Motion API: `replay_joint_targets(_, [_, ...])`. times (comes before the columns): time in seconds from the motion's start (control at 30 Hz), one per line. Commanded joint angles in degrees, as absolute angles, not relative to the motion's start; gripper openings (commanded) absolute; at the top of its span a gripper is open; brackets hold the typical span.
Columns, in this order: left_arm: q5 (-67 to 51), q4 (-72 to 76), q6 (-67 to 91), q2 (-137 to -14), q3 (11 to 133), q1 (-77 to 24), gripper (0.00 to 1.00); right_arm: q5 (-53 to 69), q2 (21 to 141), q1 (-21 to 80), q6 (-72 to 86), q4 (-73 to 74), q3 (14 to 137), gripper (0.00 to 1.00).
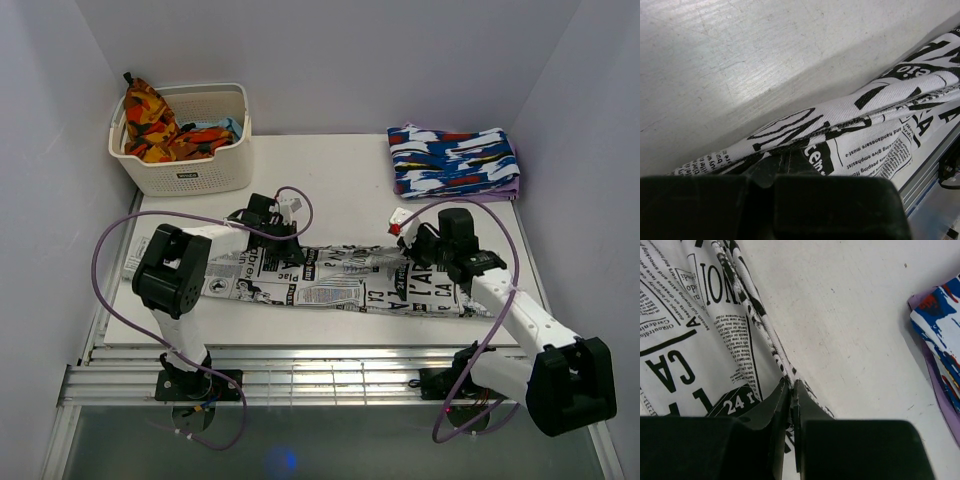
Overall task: Fold and stack the trousers
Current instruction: Fold the trousers
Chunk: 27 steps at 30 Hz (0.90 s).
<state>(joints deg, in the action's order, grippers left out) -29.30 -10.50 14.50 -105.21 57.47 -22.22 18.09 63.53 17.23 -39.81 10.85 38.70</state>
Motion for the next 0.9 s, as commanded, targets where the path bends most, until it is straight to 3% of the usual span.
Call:
replay_joint_targets(0.0, [-19.25,-15.91,13.54,-107.05,55.72,-20.22,0.00,17.84,60.91,17.22,-44.73,9.90,37.36,0.08])
replay_joint_targets(0.13, [-20.47,-15.64,13.36,-106.53,55.72,-20.21,0.00,19.86,61.87,19.24,-48.77,15.28,36.04,0.08])
replay_joint_targets(0.53, [-20.39,-14.94,12.92,-103.80,52.73,-20.13,0.00,17.93,59.06,25.40,-55.55,12.84,27.34,0.08])
replay_joint_targets(0.77, [-20.48,-14.94,12.83,-104.85,53.17,-20.13,0.00,11.19,62.75,25.49,-49.23,4.24,31.98,0.08])
replay_joint_targets(0.87, [-20.22,-14.94,12.83,-104.94,52.82,-20.13,0.00,4.34,70.28,25.49,-45.11,-1.65,36.45,0.08])
